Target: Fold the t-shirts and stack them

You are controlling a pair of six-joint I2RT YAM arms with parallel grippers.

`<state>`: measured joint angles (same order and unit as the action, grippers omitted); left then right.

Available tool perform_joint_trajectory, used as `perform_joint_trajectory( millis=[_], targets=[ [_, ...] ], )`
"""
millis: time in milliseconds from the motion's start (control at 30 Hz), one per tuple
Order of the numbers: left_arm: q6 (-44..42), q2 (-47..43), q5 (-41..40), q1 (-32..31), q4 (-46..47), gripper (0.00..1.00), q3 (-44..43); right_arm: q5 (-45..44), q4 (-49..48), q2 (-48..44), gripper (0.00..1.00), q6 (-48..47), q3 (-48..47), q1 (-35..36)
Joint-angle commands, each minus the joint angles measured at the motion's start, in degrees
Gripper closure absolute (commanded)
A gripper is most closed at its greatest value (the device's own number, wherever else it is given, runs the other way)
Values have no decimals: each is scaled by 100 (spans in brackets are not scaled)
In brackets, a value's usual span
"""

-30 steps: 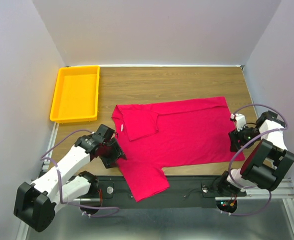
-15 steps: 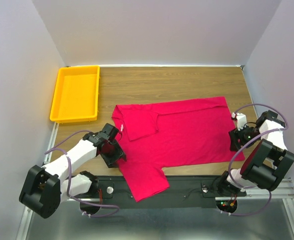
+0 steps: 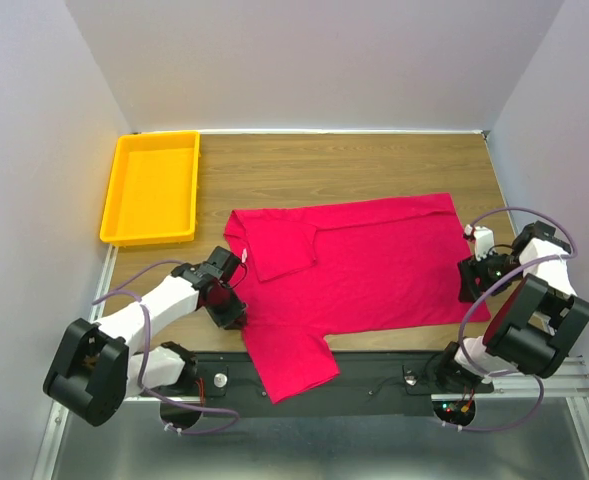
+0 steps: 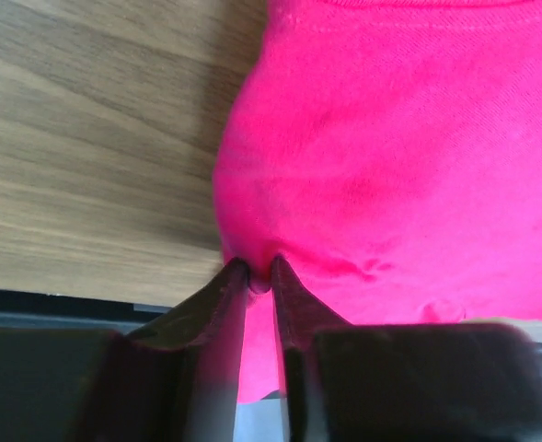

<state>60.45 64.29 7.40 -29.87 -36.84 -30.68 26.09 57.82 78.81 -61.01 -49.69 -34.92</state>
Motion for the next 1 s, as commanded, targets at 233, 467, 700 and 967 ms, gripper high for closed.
perform_joint_trajectory(
  millis=[233, 467, 700, 967],
  targets=[
    [-595, -259, 218, -2, 80, 74, -272, 1556, -25, 608, 27, 1038, -1716, -33],
    [-1043, -1269, 422, -1, 256, 23, -456, 2392, -990, 1899, 26, 3002, -2764, 46],
    [-2026, -1641, -396, 244, 1125, 14, -1063, 1839, -2495, 2954, 26, 4808, -3652, 318],
    [-2774, -112, 25, 1545, 3849, 16, -1063, 1329, -2636, 4230, 27, 5521, -4978, 942]
  ],
)
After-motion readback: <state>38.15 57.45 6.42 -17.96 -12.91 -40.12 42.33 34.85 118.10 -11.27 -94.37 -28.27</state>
